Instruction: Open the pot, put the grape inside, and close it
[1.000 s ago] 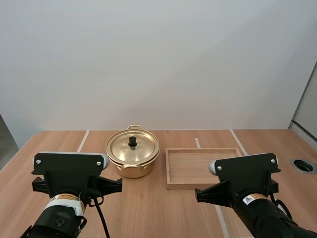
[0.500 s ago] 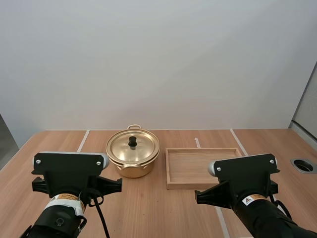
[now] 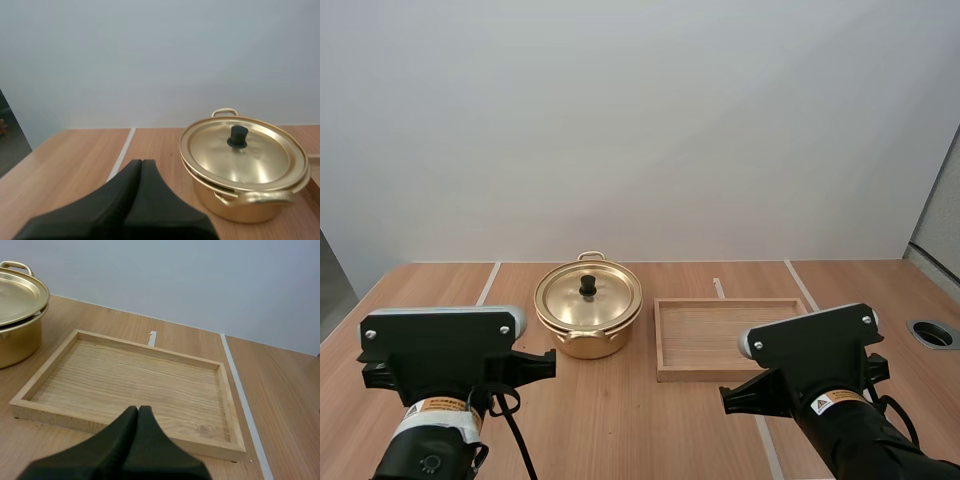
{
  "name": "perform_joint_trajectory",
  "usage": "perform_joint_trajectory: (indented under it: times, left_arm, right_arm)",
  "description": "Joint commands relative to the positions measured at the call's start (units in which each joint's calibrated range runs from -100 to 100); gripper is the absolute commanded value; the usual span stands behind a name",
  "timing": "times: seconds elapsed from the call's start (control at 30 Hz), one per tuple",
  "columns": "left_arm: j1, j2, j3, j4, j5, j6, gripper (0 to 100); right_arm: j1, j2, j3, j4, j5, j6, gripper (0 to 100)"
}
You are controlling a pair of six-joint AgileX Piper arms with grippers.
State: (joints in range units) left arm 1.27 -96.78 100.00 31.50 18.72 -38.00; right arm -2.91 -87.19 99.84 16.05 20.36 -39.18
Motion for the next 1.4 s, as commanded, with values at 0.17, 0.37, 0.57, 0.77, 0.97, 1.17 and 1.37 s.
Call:
perform_joint_trajectory:
  times: [0.17, 0.37, 0.57, 0.77, 0.97, 1.17, 1.37]
  left_arm:
    - [1.12, -3.2, 0.0, -0.9, -3.2, -0.6, 0]
    - [1.12, -3.2, 0.0, -1.2, -4.4, -6.3, 0]
    - [1.12, -3.2, 0.0, -4.5, -6.3, -4.1, 0]
    - [1.12, -3.2, 0.0, -26.0, -2.5, 19.4, 0]
    - [1.12, -3.2, 0.0, -35.5, 11.9, 33.6, 0]
    - [1.12, -3.2, 0.0, -35.5, 11.6, 31.8, 0]
    - [1.12, -3.2, 0.0, -35.5, 10.9, 31.8, 0]
  right_arm:
    - [0.1, -3.2, 0.2, -1.8, -3.9, -0.4, 0]
    - [0.1, -10.4, 0.2, -1.9, -0.5, 0.4, 0]
    - [0.1, -11.6, 0.2, -16.5, 1.9, 18.8, 0]
    - [0.1, -11.6, 0.2, -19.7, 5.4, 25.0, 0]
    - [0.1, -12.4, 0.2, -19.3, 9.8, 25.1, 0]
    - [0.1, -12.8, 0.2, -18.3, 10.7, 25.1, 0]
    - [0.1, -12.8, 0.2, -18.2, 11.2, 25.1, 0]
